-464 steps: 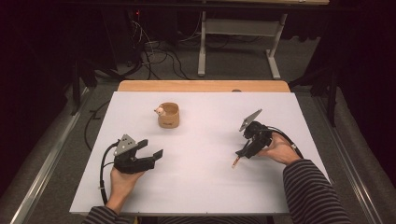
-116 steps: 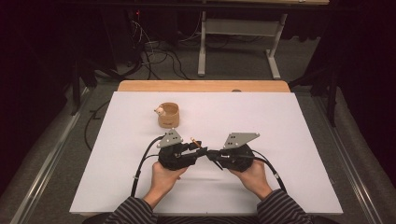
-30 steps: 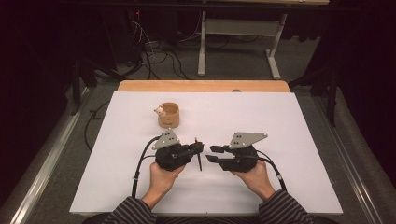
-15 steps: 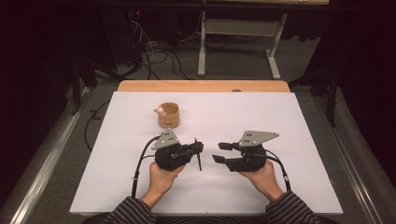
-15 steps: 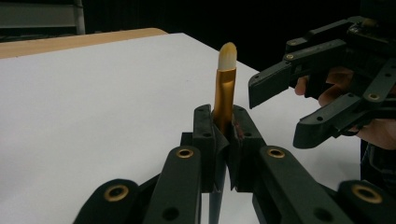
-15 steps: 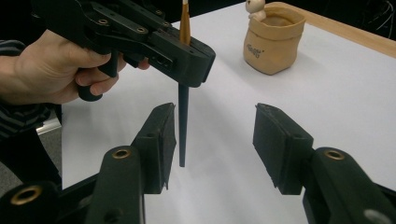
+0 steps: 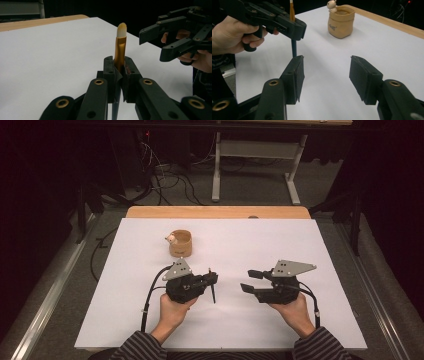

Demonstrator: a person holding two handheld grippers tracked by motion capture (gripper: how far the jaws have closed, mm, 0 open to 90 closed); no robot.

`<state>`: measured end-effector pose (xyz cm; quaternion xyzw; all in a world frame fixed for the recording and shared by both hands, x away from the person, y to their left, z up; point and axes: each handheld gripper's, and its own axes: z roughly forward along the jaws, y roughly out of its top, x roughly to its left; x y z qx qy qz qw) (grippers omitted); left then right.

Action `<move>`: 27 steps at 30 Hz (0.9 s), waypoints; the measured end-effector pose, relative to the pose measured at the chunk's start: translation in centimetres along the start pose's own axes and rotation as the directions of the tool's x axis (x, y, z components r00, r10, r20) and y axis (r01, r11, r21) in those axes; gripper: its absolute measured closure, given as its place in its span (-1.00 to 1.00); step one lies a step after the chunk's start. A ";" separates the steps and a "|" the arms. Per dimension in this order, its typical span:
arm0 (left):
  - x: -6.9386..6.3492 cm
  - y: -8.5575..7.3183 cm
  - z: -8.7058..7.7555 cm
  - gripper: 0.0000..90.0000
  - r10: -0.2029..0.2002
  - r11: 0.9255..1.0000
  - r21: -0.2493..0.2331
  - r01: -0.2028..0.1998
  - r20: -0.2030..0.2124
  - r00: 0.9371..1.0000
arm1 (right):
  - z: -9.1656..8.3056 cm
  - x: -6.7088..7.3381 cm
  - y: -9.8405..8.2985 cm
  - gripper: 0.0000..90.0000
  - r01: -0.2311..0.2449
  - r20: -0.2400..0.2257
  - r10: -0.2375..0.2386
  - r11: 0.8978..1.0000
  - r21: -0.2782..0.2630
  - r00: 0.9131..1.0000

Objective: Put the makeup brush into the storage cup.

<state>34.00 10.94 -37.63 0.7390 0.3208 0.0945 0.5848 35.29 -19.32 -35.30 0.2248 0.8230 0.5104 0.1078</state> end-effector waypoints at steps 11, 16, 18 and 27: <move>0.2 0.1 -0.2 0.86 -0.006 1.000 -0.006 0.006 0.011 1.000 | -1.7 -1.2 -0.9 0.00 0.006 0.104 -0.006 1.000 0.000 0.995; 0.2 0.1 -0.2 0.86 -0.011 1.000 -0.009 0.011 0.011 1.000 | -2.5 -1.6 -1.6 -0.06 -0.005 0.176 0.009 1.000 -0.022 0.984; 0.3 0.1 -0.3 0.86 -0.011 1.000 -0.010 0.011 0.010 1.000 | -2.8 -1.9 -1.8 -0.06 -0.019 0.194 0.024 0.999 -0.027 0.981; 0.2 0.1 -0.4 0.86 -0.007 1.000 -0.011 0.007 0.010 1.000 | -4.3 -2.8 -2.6 -0.11 -0.049 0.227 0.061 0.997 -0.057 0.972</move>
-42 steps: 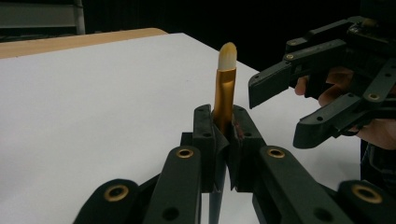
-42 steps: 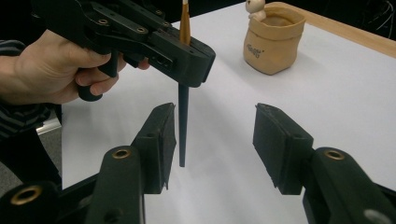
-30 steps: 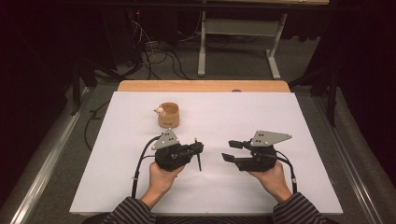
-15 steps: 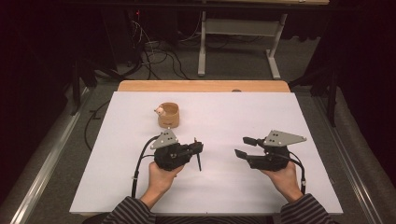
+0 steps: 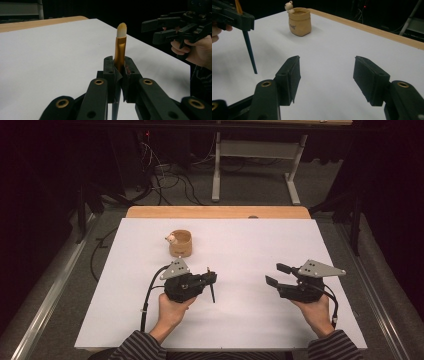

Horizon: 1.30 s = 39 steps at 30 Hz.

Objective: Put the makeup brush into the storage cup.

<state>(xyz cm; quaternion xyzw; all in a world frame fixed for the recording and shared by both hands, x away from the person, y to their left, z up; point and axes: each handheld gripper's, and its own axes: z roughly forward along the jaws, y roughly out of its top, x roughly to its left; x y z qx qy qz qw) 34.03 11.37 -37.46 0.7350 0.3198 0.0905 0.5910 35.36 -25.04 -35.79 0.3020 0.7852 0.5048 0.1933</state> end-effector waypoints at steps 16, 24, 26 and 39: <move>-0.1 0.2 -0.2 0.86 0.009 1.000 -0.003 -0.009 -0.004 1.000 | -1.9 -2.4 -2.3 -0.18 -0.055 0.089 0.058 0.998 -0.041 0.994; 0.1 0.3 -0.4 0.86 0.005 1.000 -0.008 -0.005 -0.011 1.000 | -1.6 -3.8 -4.2 -0.21 -0.100 0.132 0.103 0.995 -0.025 0.986; 0.1 0.4 -0.4 0.86 0.007 1.000 -0.011 -0.007 -0.011 1.000 | -1.5 -3.9 -4.3 -0.21 -0.109 0.136 0.111 0.994 -0.023 0.985; 0.6 0.7 -1.5 0.86 -0.005 1.000 -0.024 0.005 -0.037 0.999 | -0.8 -4.1 -5.2 -0.21 -0.119 0.150 0.118 0.993 -0.004 0.982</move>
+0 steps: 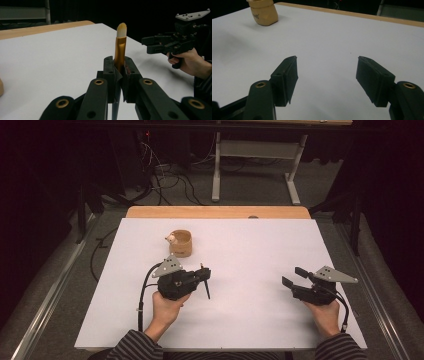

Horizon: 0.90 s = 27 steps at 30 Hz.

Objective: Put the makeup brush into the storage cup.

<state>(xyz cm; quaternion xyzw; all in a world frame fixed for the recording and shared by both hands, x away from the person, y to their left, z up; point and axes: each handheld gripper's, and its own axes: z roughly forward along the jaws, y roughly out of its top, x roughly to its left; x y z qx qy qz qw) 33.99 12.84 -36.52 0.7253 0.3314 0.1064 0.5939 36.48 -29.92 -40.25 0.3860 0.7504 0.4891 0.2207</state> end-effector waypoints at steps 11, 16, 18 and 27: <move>0.1 0.1 -0.1 0.86 0.003 1.000 0.001 -0.003 -0.015 1.000 | 0.3 0.1 -0.4 -0.22 -0.009 0.007 0.009 1.000 0.004 1.000; 0.1 0.1 -0.1 0.86 0.004 1.000 0.003 -0.004 -0.023 1.000 | 0.4 0.3 -0.5 -0.22 -0.001 0.005 0.001 1.000 0.016 1.000; 0.2 0.1 -0.2 0.86 0.005 1.000 0.002 -0.005 -0.024 1.000 | 0.4 0.3 -0.6 -0.22 -0.007 0.003 0.007 1.000 0.017 1.000; 0.9 0.7 -1.1 0.86 0.006 1.000 -0.003 -0.006 -0.052 0.999 | 0.6 0.3 -0.6 -0.23 -0.025 -0.007 0.025 1.000 0.015 1.000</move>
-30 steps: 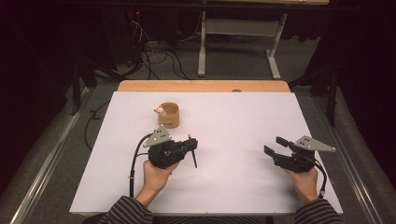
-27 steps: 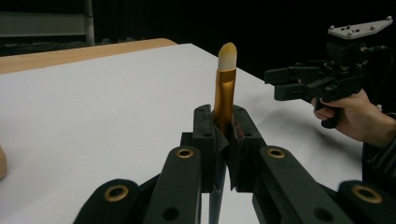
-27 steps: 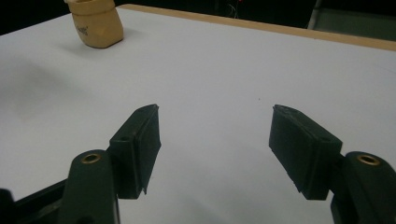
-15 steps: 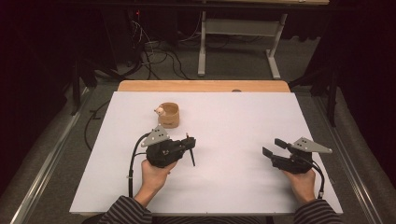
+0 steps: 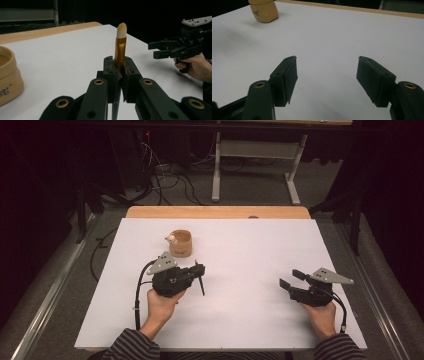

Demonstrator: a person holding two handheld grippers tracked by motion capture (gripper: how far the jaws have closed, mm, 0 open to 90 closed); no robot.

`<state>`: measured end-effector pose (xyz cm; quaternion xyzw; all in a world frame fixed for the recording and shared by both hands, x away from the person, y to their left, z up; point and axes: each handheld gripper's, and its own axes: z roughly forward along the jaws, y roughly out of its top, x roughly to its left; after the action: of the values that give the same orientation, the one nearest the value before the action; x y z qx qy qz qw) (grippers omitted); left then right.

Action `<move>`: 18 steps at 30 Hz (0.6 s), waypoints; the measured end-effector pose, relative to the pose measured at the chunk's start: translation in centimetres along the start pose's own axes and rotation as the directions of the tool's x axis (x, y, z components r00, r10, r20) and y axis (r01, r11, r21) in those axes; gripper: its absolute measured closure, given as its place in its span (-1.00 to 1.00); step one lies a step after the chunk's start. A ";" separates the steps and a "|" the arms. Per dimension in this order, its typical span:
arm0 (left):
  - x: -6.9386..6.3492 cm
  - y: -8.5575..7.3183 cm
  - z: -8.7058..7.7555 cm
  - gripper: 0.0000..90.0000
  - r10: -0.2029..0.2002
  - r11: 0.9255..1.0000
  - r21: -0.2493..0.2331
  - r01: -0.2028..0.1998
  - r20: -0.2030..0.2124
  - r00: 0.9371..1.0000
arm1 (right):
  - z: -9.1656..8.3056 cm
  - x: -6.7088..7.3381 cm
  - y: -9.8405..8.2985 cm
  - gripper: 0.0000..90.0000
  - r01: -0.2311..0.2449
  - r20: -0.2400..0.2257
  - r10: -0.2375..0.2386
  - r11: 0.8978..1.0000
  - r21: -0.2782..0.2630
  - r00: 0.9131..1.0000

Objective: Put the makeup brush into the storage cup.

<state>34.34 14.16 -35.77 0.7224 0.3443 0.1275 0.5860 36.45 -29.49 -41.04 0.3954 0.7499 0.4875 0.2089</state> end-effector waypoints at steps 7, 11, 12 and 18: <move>0.8 0.9 -0.4 0.86 0.005 1.000 -0.004 -0.005 -0.029 1.000 | 0.1 0.0 -0.1 -0.24 -0.001 0.001 0.001 1.000 0.006 1.000; 1.2 1.4 -0.7 0.86 0.008 1.000 -0.006 -0.009 -0.042 0.999 | 0.2 0.1 -0.1 -0.25 -0.001 -0.006 0.002 1.000 0.009 1.000; 1.3 1.6 -0.7 0.86 0.009 1.000 -0.005 -0.009 -0.046 0.999 | 0.2 0.2 -0.1 -0.25 -0.004 -0.005 0.004 1.000 0.007 1.000; 1.8 2.1 -0.8 0.86 0.012 1.000 -0.010 -0.013 -0.063 0.998 | 0.1 0.0 -0.1 -0.25 -0.007 -0.002 0.007 1.000 0.004 1.000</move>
<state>35.97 15.76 -33.96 0.7171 0.3574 0.1554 0.5778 36.46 -29.41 -41.19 0.3981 0.7498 0.4871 0.2054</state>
